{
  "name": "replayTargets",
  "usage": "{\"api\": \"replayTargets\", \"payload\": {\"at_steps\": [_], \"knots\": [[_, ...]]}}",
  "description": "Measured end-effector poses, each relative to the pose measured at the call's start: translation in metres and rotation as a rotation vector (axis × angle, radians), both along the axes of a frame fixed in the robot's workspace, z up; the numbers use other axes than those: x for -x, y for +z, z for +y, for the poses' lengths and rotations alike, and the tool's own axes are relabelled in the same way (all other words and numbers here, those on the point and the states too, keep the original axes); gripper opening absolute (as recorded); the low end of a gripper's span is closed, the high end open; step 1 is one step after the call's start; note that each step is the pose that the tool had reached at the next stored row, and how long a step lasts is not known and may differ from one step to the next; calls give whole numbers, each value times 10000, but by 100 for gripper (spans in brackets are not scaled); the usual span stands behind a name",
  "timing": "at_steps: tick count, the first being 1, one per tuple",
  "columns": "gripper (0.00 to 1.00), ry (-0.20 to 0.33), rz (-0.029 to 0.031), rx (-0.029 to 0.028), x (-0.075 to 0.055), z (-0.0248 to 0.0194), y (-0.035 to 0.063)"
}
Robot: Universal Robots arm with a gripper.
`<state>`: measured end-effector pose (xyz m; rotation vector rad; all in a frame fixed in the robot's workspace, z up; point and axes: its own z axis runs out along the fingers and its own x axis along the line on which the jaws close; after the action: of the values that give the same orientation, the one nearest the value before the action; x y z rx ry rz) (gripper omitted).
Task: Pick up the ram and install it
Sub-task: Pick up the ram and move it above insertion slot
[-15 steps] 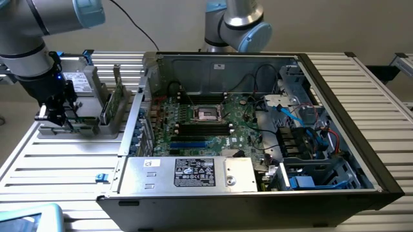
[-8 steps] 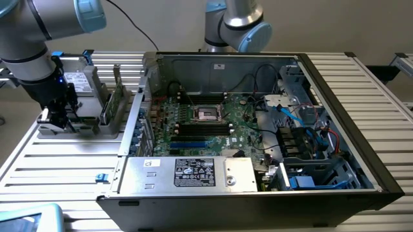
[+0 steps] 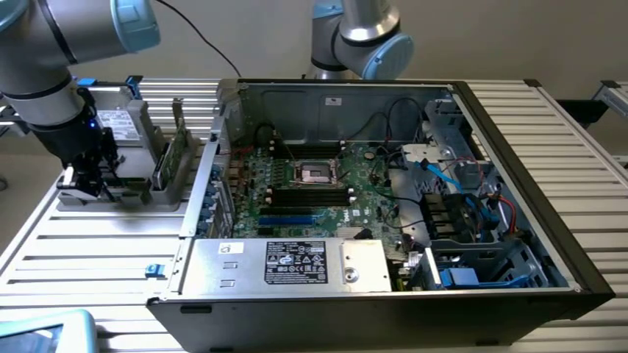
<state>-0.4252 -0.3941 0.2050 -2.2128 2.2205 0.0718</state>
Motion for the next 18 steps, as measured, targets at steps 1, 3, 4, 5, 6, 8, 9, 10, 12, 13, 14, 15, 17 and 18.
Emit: {"api": "replayTargets", "payload": {"at_steps": [1,3,4,5,6,8,9,10,12,13,14,15,17,18], "knots": [[43,-1,-2,-1,1,0,-4],[43,-1,-1,-2,2,1,-17],[43,-1,-1,-2,2,1,-24],[43,-1,-1,-2,2,1,-33],[43,-1,-1,-1,2,1,-39],[43,-1,1,0,3,1,-45],[43,0,1,-1,2,1,-48],[43,4,0,-1,2,1,-50],[43,21,0,-1,1,1,-51],[43,25,-2,15,0,1,-53],[43,26,-4,37,0,3,-54],[43,26,-3,65,1,4,-53],[43,29,0,99,1,4,-52],[43,29,1,99,1,5,-52]]}}
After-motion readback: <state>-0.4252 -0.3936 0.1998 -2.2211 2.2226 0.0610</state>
